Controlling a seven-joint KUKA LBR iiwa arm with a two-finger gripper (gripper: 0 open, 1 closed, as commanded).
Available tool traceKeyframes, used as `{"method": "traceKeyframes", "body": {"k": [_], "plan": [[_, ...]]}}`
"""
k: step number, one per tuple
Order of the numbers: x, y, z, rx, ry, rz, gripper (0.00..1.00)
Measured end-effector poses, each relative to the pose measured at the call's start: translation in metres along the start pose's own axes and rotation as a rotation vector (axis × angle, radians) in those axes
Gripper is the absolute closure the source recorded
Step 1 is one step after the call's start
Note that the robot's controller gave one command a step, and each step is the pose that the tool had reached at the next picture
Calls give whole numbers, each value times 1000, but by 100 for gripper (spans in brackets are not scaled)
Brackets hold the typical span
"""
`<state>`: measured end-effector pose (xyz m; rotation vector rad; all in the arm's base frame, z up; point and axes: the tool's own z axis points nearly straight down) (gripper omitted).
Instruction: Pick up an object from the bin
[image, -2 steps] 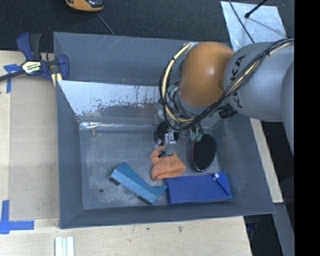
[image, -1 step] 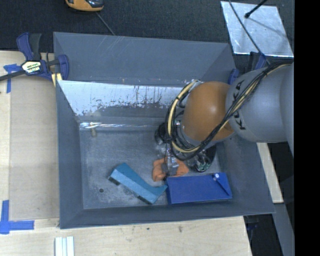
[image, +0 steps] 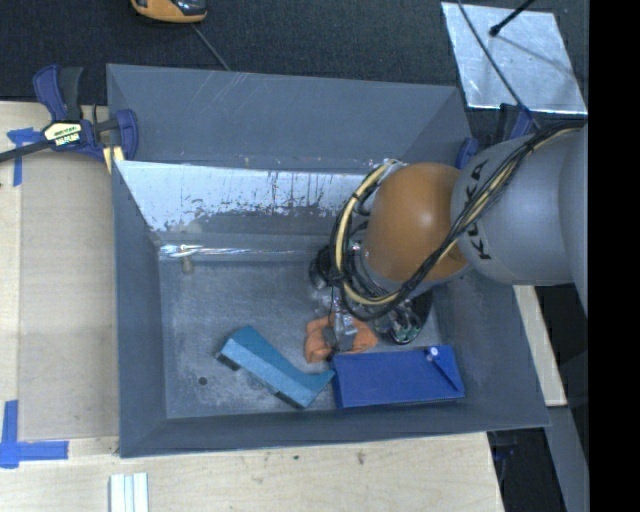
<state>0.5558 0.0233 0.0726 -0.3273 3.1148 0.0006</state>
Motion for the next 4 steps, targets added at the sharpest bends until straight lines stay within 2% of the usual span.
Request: {"method": "traceKeyframes", "body": {"k": [1,2,4], "plan": [[0,0,0,0,0,0,100],[-6,0,0,0,-1,-212,100],[-6,0,0,-1,-1,-210,100]]}}
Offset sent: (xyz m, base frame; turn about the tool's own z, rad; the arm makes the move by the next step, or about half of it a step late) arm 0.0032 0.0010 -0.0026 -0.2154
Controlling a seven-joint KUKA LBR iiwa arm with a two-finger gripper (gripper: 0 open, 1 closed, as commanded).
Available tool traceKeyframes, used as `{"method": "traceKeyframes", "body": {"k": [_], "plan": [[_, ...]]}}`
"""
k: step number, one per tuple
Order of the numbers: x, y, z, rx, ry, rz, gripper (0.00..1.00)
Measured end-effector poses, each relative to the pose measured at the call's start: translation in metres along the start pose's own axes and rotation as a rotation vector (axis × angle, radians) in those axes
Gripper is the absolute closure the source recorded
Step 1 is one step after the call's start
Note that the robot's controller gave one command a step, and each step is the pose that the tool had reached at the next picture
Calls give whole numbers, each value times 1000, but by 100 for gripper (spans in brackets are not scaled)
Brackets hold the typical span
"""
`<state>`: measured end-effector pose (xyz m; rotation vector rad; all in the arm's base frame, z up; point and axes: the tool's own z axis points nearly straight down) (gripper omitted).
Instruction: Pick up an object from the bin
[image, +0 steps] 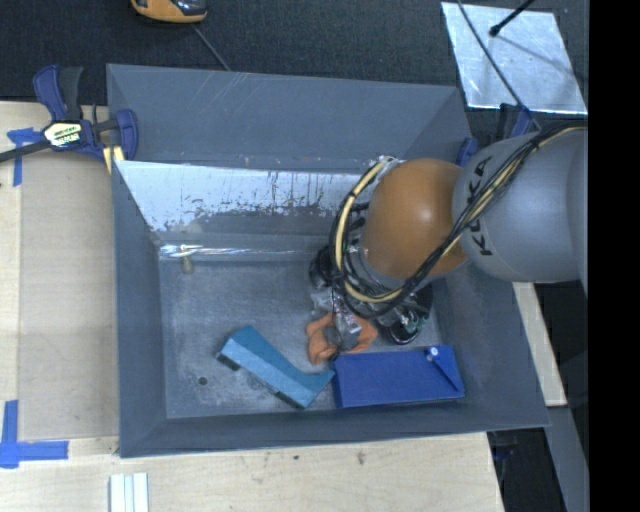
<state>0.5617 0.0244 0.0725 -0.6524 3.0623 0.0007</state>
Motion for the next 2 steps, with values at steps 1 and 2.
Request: {"method": "traceKeyframes", "body": {"k": [1,2], "plan": [[0,0,0,0,0,1,100],[0,0,0,0,0,1,100]]}}
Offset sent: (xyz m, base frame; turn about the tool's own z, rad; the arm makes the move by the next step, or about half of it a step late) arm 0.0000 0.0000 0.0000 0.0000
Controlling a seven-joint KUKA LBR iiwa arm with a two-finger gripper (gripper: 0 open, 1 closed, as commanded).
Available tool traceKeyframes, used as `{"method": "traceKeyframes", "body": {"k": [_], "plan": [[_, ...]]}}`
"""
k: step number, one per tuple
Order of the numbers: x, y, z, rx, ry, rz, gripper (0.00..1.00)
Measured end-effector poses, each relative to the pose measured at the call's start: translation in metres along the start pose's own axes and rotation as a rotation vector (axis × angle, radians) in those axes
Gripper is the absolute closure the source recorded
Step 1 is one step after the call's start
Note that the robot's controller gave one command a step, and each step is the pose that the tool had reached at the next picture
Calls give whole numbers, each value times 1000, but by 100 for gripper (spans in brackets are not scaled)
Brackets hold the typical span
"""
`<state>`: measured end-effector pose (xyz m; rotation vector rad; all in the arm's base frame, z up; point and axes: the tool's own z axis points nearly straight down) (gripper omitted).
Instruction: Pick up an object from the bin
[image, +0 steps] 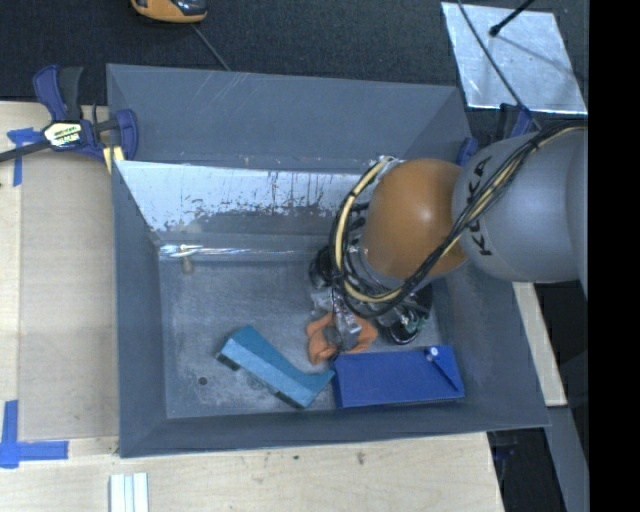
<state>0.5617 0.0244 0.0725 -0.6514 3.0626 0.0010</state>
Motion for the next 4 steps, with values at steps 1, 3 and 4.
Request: {"method": "traceKeyframes", "body": {"k": [1,3,4], "plan": [[0,0,-2,0,0,0,100],[-2,3,-61,-2,9,-108,100],[-30,-17,-225,-2,7,-106,100]]}}
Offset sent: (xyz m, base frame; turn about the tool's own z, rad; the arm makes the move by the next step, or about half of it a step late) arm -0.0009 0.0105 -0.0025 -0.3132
